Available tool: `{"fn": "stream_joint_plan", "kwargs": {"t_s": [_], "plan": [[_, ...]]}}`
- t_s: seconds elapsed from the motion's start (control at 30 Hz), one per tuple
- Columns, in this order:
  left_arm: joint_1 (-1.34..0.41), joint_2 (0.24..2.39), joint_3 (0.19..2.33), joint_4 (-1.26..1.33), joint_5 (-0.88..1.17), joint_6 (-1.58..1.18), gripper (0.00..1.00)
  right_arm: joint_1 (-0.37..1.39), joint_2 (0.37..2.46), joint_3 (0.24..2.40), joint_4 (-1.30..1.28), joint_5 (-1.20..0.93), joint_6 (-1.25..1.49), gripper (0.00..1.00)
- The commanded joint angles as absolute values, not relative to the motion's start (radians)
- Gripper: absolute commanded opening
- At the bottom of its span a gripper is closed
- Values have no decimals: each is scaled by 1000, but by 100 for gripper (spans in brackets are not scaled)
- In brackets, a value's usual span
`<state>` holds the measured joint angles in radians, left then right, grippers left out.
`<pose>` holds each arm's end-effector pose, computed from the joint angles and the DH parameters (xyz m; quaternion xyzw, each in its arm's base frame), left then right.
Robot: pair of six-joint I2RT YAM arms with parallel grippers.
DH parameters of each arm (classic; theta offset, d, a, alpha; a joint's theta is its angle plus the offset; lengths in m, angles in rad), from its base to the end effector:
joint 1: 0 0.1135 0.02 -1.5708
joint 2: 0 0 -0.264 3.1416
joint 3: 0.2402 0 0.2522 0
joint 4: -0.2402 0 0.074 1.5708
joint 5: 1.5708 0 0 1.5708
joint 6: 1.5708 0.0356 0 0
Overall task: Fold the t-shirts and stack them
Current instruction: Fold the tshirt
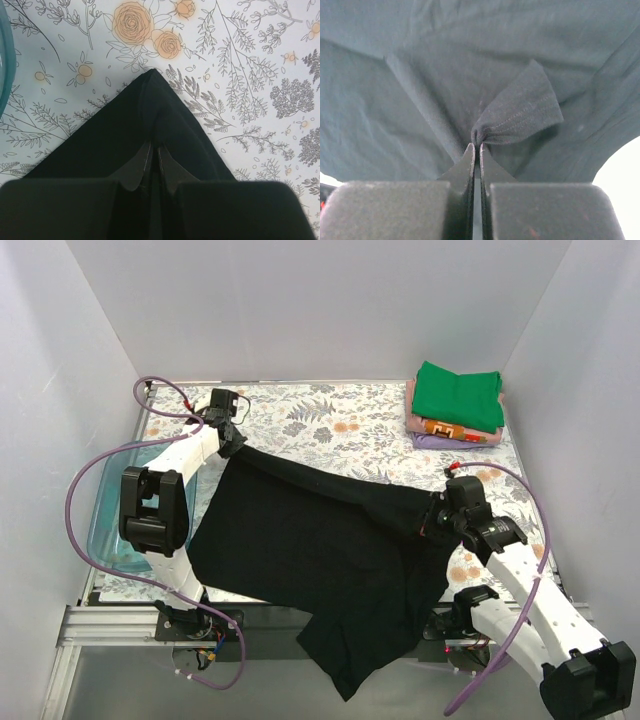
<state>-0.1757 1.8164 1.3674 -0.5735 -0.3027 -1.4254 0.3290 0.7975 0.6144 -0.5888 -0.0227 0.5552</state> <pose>0.3831 -0.0572 0.2251 -0.5898 0.7480 -0.0910 0.2905 0.1568 0.0544 0.2404 0.0996 0.9158 0.1758 0.3470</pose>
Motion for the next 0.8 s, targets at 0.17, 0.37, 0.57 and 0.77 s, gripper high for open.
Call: {"fn": "stream_joint_plan", "kwargs": {"t_s": [0.17, 0.37, 0.57, 0.77], "plan": [[-169, 1807, 1364, -623, -333, -1408, 0, 477, 749, 537, -626, -48, 729, 1], [-169, 1813, 1397, -618, -322, -1405, 0, 494, 770, 598, -598, -52, 747, 1], [-167, 1816, 1419, -647, -342, -1416, 0, 495, 755, 615, -601, -80, 796, 1], [-167, 1816, 1384, -722, -393, -1483, 0, 505, 739, 523, -585, -110, 839, 2]]}}
